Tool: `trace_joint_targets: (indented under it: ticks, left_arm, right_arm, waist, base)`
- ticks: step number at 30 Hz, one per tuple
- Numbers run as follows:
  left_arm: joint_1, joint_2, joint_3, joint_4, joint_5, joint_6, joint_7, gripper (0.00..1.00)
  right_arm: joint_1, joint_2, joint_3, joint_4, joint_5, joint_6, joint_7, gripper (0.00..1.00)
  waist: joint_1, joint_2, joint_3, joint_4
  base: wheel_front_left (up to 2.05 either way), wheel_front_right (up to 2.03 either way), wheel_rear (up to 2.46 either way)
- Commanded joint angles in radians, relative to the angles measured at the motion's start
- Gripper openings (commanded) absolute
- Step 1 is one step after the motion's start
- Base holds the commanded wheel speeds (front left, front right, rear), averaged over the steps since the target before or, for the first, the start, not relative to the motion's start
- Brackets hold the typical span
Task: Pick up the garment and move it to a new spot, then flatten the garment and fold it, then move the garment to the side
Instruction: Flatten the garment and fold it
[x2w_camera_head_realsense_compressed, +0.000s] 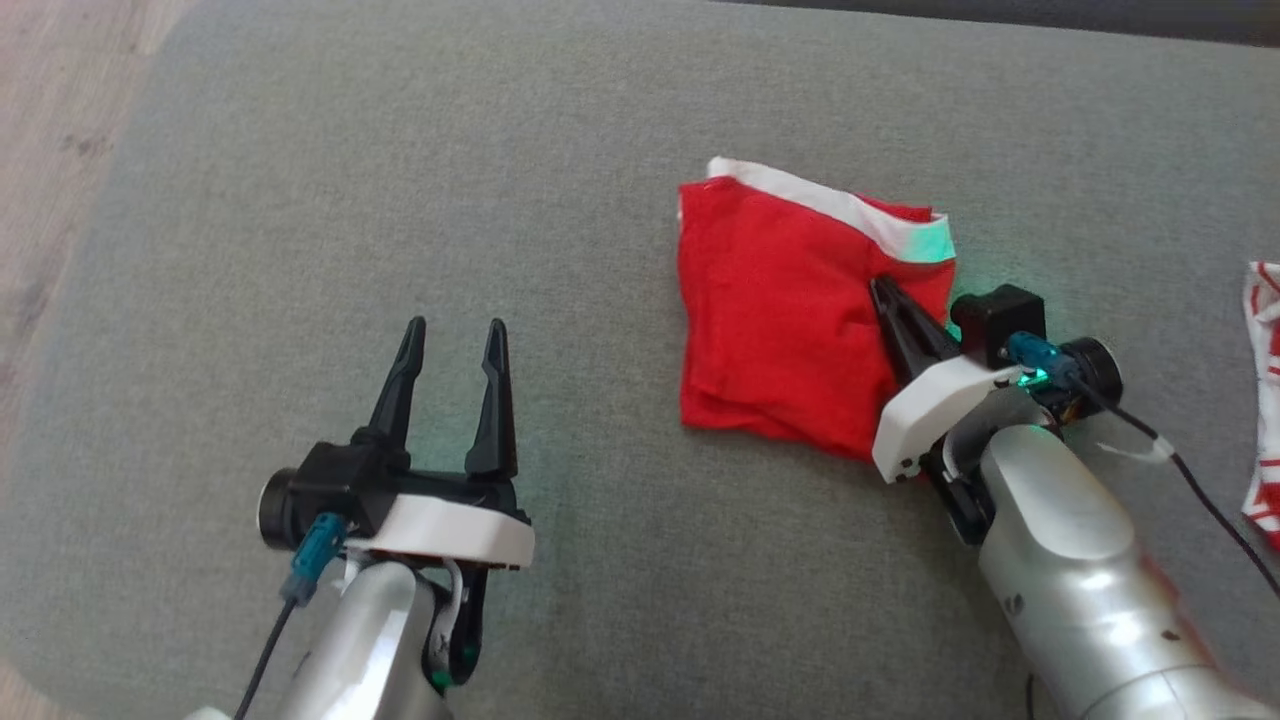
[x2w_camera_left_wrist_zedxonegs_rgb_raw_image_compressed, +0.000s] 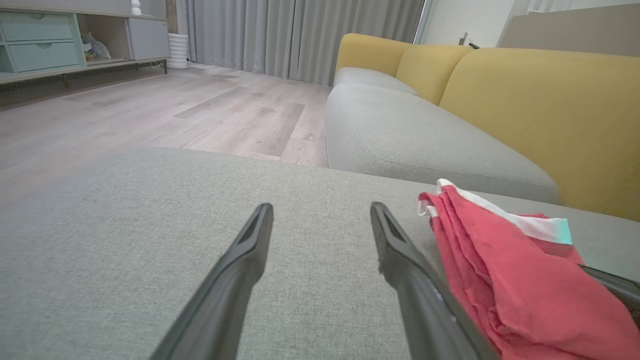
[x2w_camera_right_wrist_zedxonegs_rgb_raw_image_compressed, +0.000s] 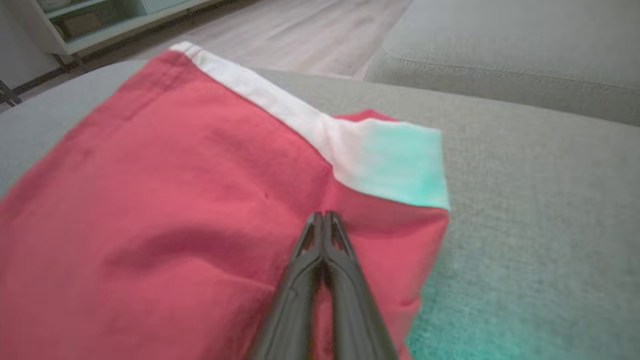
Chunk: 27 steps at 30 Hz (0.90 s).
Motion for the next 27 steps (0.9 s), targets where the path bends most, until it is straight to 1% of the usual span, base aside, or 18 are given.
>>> trace_joint_targets:
  ticks: [1, 4, 6, 12, 15, 17, 23, 27]
  left_arm:
    - [-0.039, 0.007, 0.022, -0.029, -0.008, 0.008, -0.009, 1.00]
    - [-0.041, 0.007, 0.018, -0.030, -0.011, 0.010, -0.009, 1.00]
    - [-0.040, 0.007, 0.017, -0.026, -0.016, 0.012, -0.009, 1.00]
    - [-0.037, 0.007, 0.008, -0.027, -0.026, 0.014, -0.009, 1.00]
    - [-0.045, 0.007, -0.008, -0.032, -0.038, 0.016, -0.009, 1.00]
    - [-0.050, 0.007, -0.018, -0.036, -0.046, 0.019, -0.009, 1.00]
    - [-0.051, 0.007, -0.033, -0.031, -0.051, 0.025, -0.009, 1.00]
    - [-0.049, 0.007, -0.017, -0.028, -0.048, 0.030, -0.009, 1.00]
  right_arm:
    - [-0.035, 0.008, 0.021, 0.009, -0.005, -0.001, -0.002, 0.00]
    - [-0.067, 0.008, 0.012, 0.073, -0.015, -0.001, -0.015, 0.00]
    - [-0.097, 0.008, 0.025, 0.082, 0.002, -0.001, -0.040, 0.00]
    - [-0.138, 0.008, 0.066, 0.006, 0.064, -0.001, -0.062, 0.00]
    - [-0.143, 0.008, 0.093, -0.005, 0.078, -0.001, -0.063, 0.00]
    - [-0.145, 0.008, 0.112, 0.014, 0.073, -0.001, -0.064, 0.00]
    - [-0.134, 0.008, 0.190, 0.129, 0.086, -0.001, -0.043, 0.00]
    - [-0.140, 0.008, 0.206, 0.158, 0.104, -0.001, -0.054, 0.00]
  waist:
    - [-0.0002, 0.0000, 0.006, 0.006]
    - [-0.0002, 0.0000, 0.006, 0.011]
    - [-0.0002, 0.0000, -0.002, 0.015]
    - [-0.0002, 0.0000, -0.009, 0.029]
    - [-0.0002, 0.0000, 0.001, 0.048]
    - [-0.0002, 0.0000, 0.010, 0.062]
    - [-0.0002, 0.0000, 0.022, 0.086]
    - [-0.0002, 0.0000, 0.014, 0.081]
  base:
    - [0.00, 0.00, 0.00]
    - [0.00, 0.00, 0.00]
    - [0.00, 0.00, 0.00]
    - [0.00, 0.00, 0.00]
    - [0.00, 0.00, 0.00]
    - [0.00, 0.00, 0.00]
    - [0.00, 0.00, 0.00]
    - [0.00, 0.00, 0.00]
